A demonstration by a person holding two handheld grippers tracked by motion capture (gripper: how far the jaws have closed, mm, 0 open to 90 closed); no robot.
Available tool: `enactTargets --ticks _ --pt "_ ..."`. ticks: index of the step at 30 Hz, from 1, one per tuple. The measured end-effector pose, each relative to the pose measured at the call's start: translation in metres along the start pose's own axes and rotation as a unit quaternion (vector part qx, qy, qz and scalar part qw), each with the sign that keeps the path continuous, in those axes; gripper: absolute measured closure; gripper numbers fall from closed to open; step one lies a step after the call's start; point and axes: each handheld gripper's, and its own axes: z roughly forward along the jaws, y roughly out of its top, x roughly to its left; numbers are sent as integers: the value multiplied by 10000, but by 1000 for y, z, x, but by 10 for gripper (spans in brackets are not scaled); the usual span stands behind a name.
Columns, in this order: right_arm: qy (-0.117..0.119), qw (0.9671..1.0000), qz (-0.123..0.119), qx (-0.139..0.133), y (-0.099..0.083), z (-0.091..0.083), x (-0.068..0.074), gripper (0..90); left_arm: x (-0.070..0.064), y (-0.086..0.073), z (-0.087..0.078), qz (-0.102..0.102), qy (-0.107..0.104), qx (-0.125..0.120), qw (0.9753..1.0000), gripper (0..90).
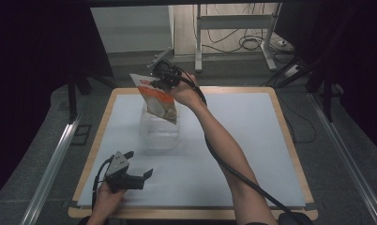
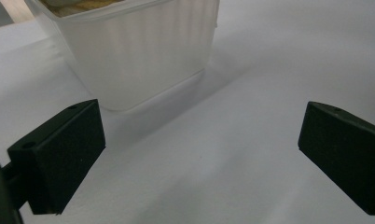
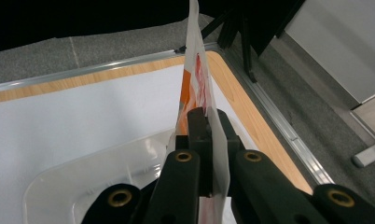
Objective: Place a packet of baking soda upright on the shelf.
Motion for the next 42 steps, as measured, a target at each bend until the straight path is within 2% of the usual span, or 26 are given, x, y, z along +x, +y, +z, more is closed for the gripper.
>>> enactTargets --ticks 5,11,16,21,28,30,34,36,38,42 --pt "-63 10000 -59 8 6 -2 -4 892 1 0 0 -10 5 -12 10000 7" --pt "-26 10000 71 -48 4 -3 -13 892 0 -1 -1 -16 10 -6 10000 7" --pt "28 10000 22 -4 -4 6 -16 891 1 -1 -1 -29 12 -3 10000 7" --pt "99 9999 72 85 -11 19 -15 891 0 -1 -1 -33 14 -2 10000 7" --pt "280 9991 293 102 -31 37 -11 889 0 -1 -1 -45 4 -14 10000 7" --pt "339 9983 473 -26 -36 35 -14 889 0 -1 -1 -42 5 -14 10000 7" --pt "312 9979 560 -18 -44 32 -18 887 0 -1 -1 -45 8 -9 10000 7" --pt "177 9981 589 38 -53 29 -21 886 -1 -1 -1 -38 10 -3 10000 7" --pt "149 9978 648 24 -58 28 -22 884 -1 -1 -1 -17 14 14 10000 7" --pt "152 9975 694 -14 -61 26 -21 847 -1 -1 0 -19 20 25 10000 7"
